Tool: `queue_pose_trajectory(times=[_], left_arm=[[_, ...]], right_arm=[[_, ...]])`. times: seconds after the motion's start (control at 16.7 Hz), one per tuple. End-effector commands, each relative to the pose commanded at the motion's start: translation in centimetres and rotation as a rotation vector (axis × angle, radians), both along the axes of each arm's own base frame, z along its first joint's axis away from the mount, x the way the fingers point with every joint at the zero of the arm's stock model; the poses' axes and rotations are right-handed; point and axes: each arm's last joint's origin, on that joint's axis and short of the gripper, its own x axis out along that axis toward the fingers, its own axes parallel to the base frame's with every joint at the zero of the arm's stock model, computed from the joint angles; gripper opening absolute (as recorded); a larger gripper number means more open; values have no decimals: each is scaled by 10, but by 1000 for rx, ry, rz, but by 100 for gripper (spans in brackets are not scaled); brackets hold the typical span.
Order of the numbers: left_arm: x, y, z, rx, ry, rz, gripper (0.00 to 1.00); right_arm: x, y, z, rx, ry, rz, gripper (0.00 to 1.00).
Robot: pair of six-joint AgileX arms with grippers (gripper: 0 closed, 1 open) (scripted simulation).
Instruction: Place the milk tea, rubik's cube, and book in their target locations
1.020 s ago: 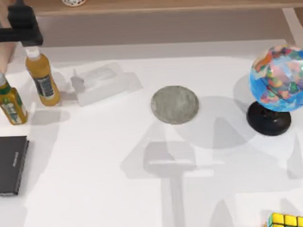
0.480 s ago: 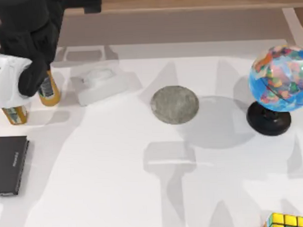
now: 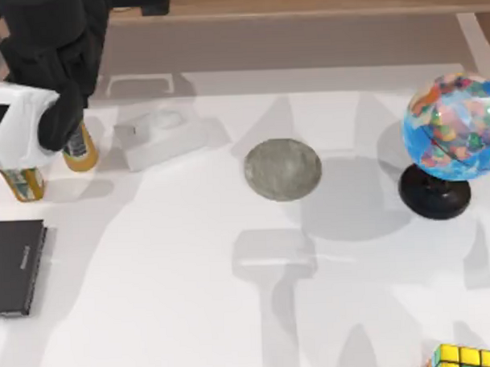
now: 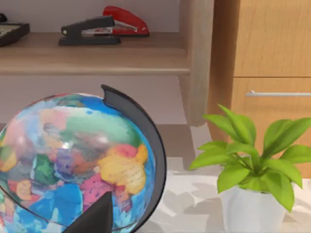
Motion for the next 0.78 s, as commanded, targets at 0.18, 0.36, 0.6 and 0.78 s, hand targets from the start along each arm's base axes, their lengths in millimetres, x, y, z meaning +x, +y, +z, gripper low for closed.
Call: queue_pose_trajectory(times=[0.18,0.36,0.6,0.78], left_arm=[[15,-2,1,-1,-2,-3,100],[41,-5,1,-1,-3,-3,100],[72,-4,1,-1,-5,-3,100],[80,-4,0,-1,-3,-3,100]], right_arm=[[0,0,0,0,0,0,100],[0,0,0,0,0,0,100],[0,0,0,0,0,0,100],[0,0,0,0,0,0,100]])
